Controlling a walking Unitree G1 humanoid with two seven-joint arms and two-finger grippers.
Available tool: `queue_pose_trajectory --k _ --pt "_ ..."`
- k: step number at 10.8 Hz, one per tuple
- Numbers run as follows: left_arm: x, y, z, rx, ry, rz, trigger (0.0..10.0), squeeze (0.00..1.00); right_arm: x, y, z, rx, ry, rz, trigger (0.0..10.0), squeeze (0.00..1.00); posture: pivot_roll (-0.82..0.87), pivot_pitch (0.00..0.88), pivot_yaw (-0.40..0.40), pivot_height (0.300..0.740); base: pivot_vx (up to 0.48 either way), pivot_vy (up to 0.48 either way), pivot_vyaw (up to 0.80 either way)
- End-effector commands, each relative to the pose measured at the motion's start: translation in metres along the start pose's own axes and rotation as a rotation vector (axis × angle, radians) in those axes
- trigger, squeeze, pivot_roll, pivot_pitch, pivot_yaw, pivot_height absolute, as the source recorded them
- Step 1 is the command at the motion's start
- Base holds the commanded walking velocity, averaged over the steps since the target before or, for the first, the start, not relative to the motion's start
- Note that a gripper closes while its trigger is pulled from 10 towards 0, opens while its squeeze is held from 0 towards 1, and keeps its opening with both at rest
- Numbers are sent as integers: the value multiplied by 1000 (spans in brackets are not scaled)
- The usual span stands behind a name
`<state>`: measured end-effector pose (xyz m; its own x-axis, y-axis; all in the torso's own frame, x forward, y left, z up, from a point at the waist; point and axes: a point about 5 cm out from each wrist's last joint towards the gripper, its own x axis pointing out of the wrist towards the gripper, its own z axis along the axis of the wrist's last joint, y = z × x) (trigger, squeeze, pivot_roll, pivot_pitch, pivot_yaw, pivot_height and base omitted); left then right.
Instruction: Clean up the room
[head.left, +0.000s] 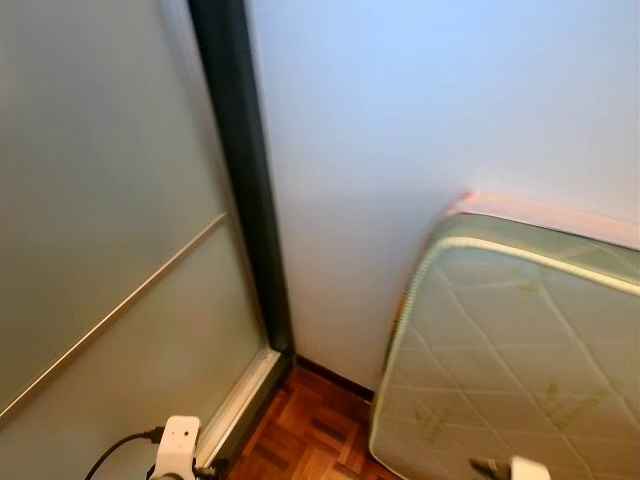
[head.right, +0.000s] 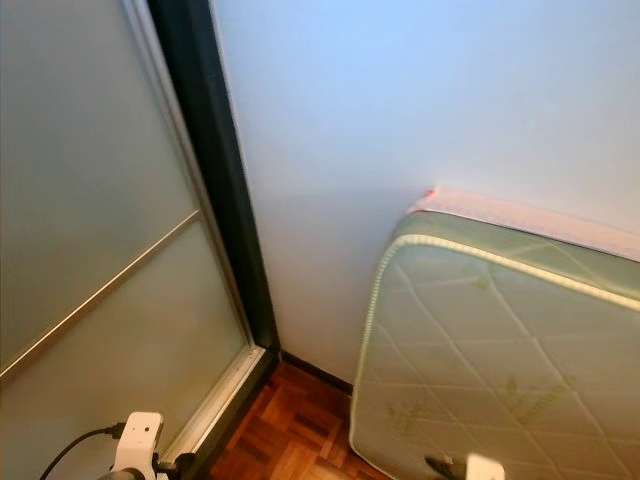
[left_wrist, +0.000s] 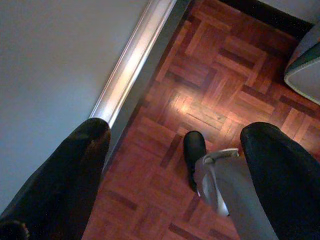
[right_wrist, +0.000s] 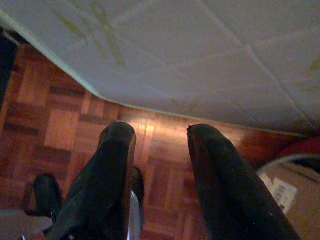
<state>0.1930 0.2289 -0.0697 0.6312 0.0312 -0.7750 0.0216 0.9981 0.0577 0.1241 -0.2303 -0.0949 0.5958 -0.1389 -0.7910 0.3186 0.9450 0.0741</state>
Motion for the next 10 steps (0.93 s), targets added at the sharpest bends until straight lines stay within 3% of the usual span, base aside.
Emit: queue_pose_trajectory --k 1,3,10 --pt "-1 -1 -5 -2 25 2 10000 0 -2 -7 -2 0 2 -17 10000 0 105 0 -17 740 0 0 0" --pt "-1 -1 -6 22 29 -11 10000 0 -5 -13 -6 12 10 -34 10000 0 80 0 -8 740 0 0 0" --pt "-2 1 -5 71 28 -34 10000 0 -4 -8 -8 50 7 -46 10000 0 93 0 6 740 0 0 0"
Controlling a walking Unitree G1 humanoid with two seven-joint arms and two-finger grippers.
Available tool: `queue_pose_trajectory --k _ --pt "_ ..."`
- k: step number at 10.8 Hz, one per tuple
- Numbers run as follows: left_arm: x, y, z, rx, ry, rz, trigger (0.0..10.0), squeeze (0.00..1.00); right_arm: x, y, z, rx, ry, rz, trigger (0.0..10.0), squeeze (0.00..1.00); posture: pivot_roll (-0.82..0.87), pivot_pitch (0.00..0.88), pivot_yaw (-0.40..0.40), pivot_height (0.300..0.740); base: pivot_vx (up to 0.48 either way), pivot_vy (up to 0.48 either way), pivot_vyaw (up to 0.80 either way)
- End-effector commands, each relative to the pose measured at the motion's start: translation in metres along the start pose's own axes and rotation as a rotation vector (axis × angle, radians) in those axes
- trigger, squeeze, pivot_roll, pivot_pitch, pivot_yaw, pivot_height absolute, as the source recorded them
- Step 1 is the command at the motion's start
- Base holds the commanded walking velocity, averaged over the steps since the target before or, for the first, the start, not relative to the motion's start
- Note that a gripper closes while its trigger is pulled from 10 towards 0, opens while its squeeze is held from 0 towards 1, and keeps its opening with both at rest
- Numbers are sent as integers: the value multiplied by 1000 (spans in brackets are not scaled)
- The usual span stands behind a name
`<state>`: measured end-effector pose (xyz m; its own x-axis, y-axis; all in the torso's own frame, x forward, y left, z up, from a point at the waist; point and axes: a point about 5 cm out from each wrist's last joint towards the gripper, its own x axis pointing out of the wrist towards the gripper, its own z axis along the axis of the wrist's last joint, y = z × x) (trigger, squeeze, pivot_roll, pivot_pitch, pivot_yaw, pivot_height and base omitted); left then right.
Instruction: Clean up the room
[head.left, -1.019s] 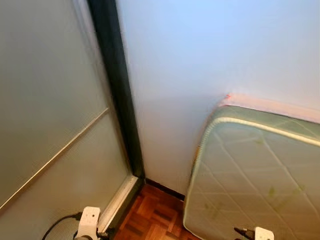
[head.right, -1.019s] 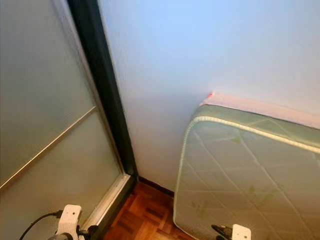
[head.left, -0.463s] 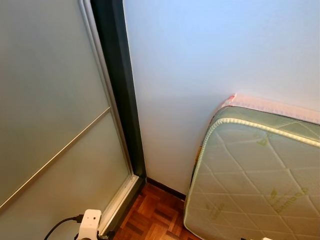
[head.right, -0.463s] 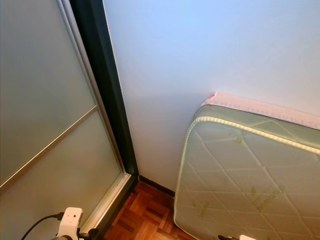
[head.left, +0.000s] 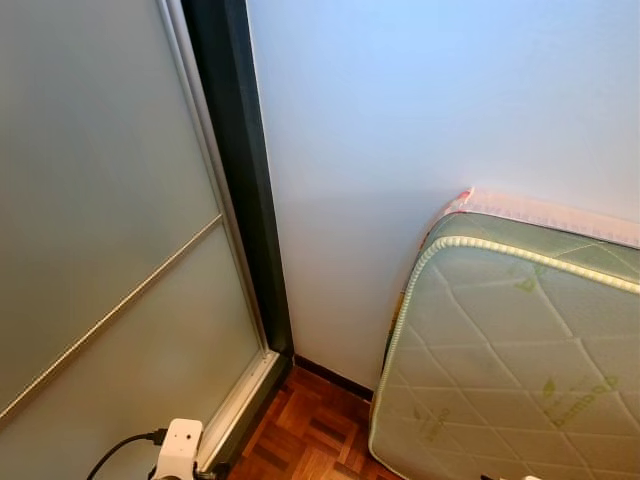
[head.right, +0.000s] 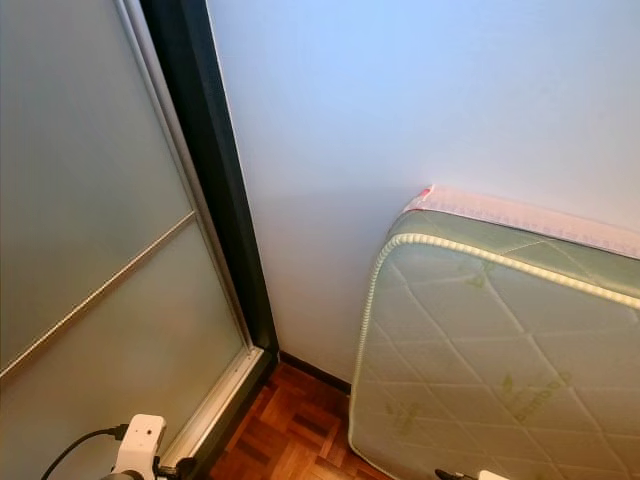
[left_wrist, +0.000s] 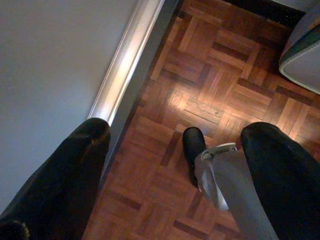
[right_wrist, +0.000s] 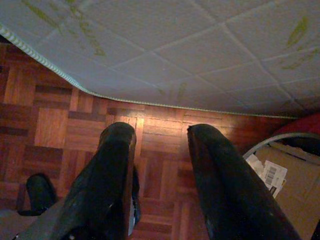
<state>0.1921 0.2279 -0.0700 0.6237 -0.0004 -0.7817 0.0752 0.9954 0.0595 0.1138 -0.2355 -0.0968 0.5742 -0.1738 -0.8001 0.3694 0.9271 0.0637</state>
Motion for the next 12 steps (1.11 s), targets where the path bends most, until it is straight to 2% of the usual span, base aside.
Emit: queue_pose_trajectory --k 1,12 --pt "-1 2 -4 27 19 -2 10000 0 0 2 -1 13 0 -2 10000 0 93 0 6 740 0 0 0" --pt "-2 2 -6 56 31 -21 10000 0 2 8 3 7 -5 19 10000 0 54 0 18 740 0 0 0"
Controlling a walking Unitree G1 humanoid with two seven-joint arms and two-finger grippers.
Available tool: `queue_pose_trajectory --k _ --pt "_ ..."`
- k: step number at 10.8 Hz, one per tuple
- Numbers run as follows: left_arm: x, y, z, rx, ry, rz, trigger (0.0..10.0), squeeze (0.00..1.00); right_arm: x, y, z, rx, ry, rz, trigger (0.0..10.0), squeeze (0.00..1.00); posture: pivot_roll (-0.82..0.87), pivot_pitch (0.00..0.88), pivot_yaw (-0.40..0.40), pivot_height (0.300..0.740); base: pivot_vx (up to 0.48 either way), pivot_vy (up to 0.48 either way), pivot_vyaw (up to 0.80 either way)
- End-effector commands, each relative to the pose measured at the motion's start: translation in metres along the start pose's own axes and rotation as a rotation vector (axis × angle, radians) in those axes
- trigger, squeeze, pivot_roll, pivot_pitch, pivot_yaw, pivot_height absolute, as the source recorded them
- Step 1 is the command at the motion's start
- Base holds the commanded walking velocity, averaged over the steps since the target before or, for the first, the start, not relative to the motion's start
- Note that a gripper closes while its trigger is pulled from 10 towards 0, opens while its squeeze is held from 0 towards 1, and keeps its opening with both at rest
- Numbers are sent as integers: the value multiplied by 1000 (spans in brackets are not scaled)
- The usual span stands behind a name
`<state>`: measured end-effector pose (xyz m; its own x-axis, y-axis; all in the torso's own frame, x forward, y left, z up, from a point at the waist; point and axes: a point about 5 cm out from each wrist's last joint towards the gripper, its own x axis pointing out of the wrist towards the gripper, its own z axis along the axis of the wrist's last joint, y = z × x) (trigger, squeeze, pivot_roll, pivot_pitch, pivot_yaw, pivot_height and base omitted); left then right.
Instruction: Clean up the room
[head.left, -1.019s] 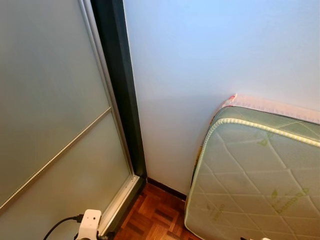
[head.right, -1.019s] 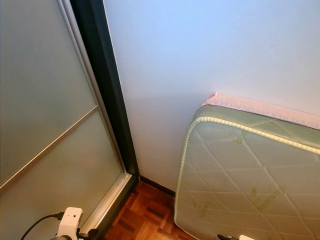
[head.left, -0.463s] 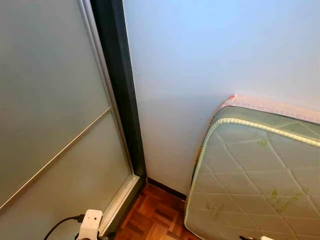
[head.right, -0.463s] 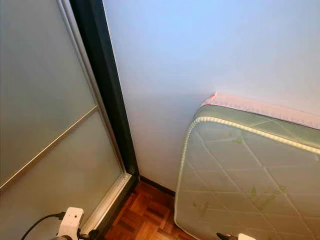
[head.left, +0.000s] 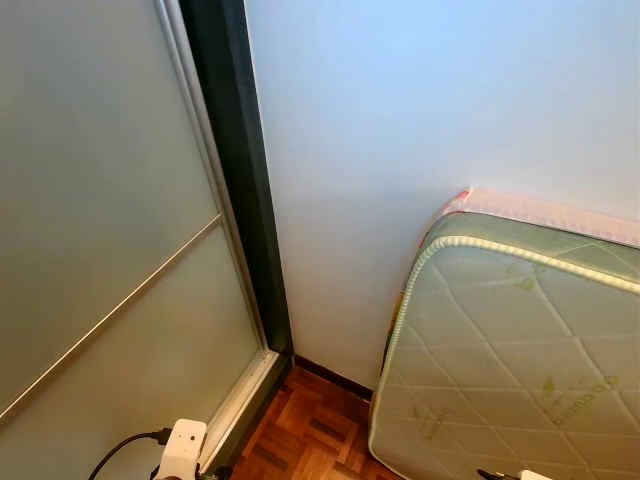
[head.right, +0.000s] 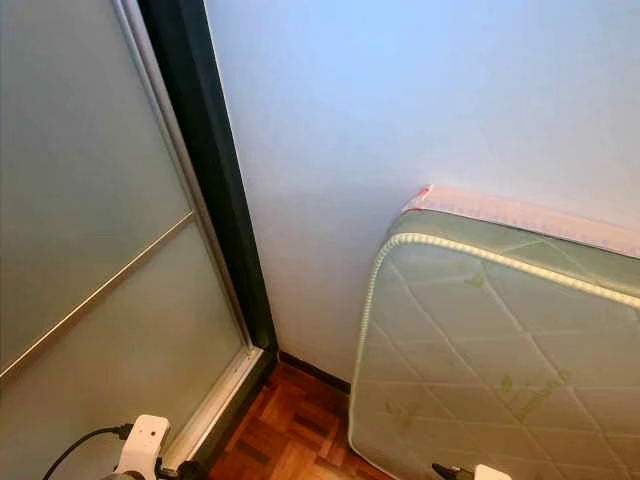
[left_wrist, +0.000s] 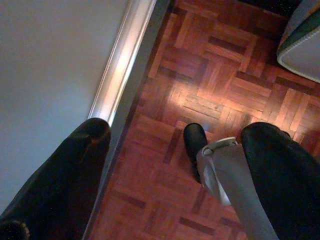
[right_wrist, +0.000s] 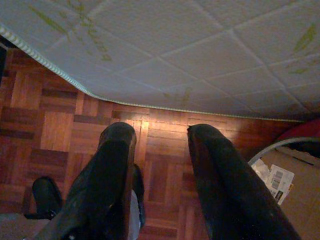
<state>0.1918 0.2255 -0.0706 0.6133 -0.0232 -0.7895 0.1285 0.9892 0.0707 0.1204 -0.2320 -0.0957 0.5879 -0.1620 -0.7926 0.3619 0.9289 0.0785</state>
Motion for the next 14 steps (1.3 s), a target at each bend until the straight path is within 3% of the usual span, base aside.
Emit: queue_pose_trajectory --k 1,14 --pt "-2 4 -6 12 22 0 10000 0 0 2 -2 3 7 2 10000 0 56 0 17 740 0 0 0" --pt "-3 3 -8 38 28 -13 10000 0 -1 2 -5 -26 20 23 10000 0 76 0 14 740 -264 0 0"
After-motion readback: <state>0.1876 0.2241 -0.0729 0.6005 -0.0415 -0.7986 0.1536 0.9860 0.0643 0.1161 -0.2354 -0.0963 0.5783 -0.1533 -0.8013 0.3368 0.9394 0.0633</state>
